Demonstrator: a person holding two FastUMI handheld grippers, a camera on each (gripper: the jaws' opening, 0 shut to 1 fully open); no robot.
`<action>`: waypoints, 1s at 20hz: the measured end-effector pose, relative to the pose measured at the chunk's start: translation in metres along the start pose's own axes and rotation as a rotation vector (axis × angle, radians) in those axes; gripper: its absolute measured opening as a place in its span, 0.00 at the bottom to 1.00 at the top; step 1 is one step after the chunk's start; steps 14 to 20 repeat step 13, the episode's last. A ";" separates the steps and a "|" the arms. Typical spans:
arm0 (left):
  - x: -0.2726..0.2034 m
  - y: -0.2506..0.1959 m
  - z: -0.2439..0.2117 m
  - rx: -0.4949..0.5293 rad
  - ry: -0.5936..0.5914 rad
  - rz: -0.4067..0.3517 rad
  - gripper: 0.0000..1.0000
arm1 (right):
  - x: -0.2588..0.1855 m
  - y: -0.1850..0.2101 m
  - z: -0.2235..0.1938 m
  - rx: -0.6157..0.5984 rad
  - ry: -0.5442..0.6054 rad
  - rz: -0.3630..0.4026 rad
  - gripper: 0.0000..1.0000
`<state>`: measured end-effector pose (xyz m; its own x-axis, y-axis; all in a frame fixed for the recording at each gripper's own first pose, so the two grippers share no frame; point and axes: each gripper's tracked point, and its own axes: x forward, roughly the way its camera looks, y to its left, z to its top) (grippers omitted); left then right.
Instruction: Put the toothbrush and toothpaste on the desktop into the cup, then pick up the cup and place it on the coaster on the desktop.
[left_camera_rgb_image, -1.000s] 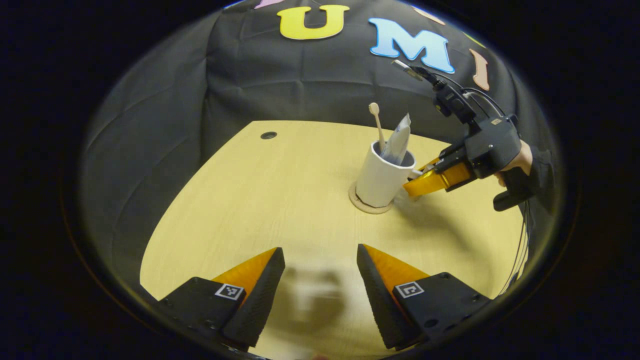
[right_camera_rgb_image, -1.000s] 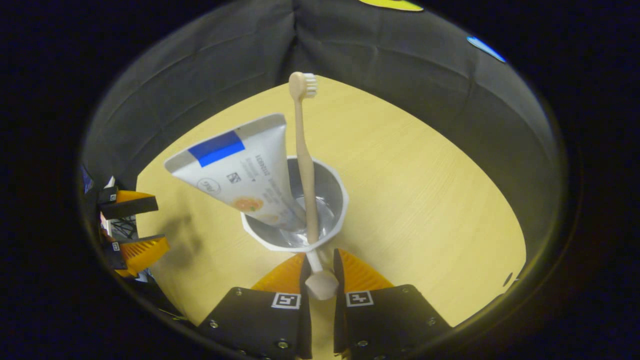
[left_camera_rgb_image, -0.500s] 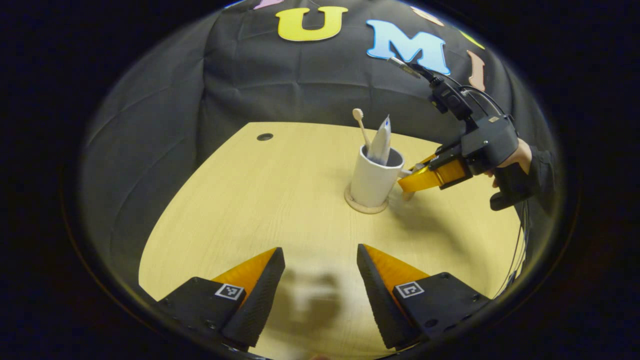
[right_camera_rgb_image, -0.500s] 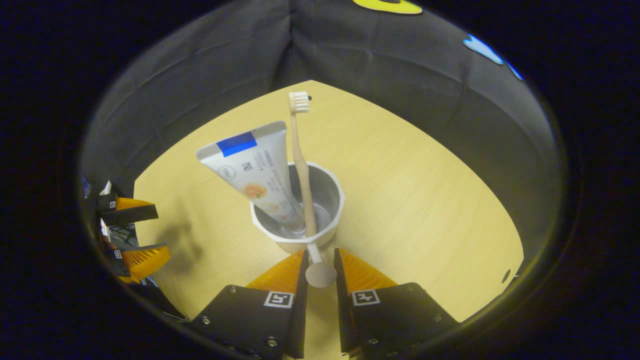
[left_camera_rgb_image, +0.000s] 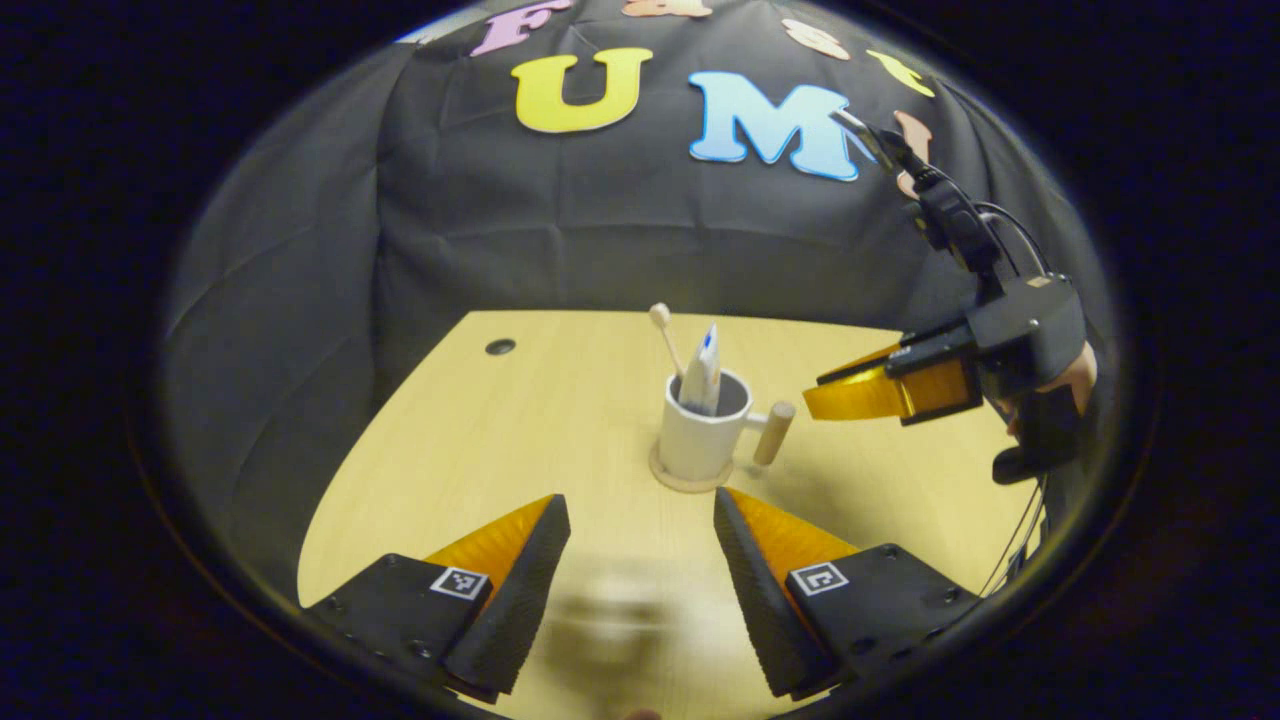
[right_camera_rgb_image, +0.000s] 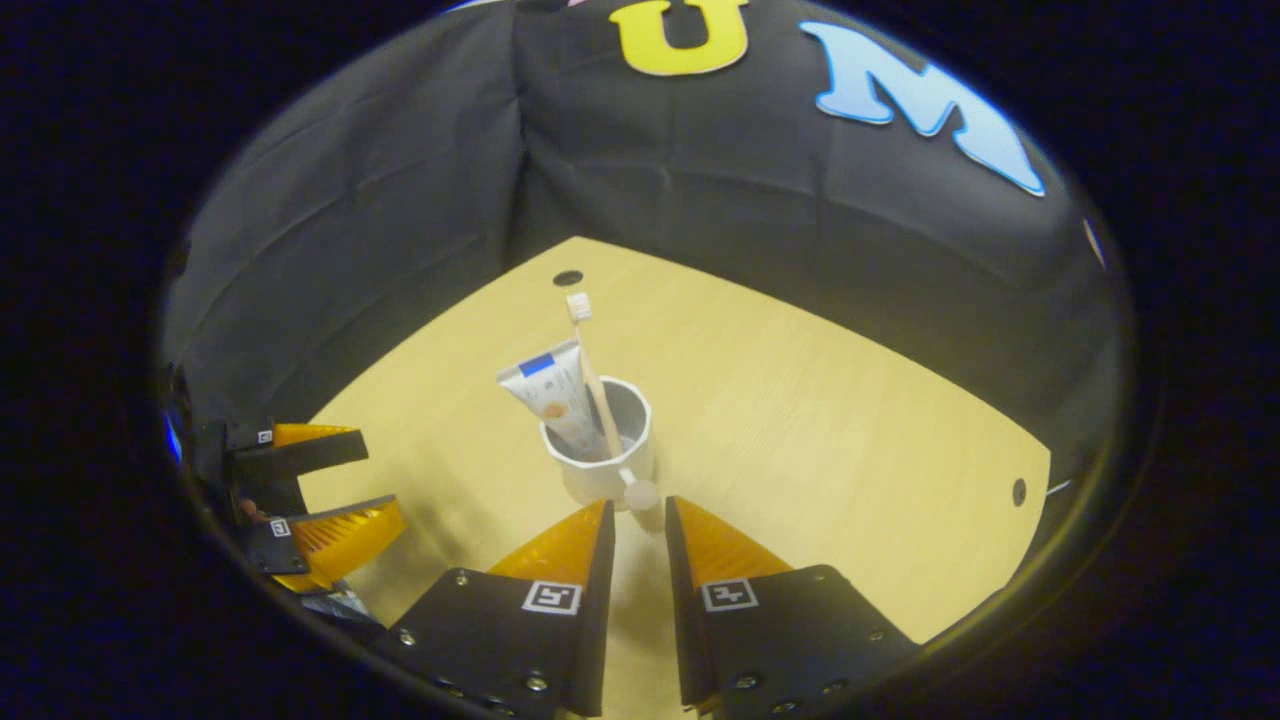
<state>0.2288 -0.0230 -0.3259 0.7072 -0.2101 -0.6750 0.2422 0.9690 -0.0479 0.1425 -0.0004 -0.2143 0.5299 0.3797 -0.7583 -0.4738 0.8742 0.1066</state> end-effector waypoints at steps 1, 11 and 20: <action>-0.006 -0.005 0.018 0.004 -0.043 -0.004 0.94 | -0.016 -0.001 0.009 0.022 -0.054 -0.035 0.29; -0.119 -0.046 0.200 0.085 -0.510 -0.033 0.92 | -0.202 0.000 0.082 0.168 -0.539 -0.339 0.53; -0.139 -0.059 0.210 0.096 -0.551 -0.057 0.93 | -0.239 0.005 0.084 0.174 -0.573 -0.356 0.59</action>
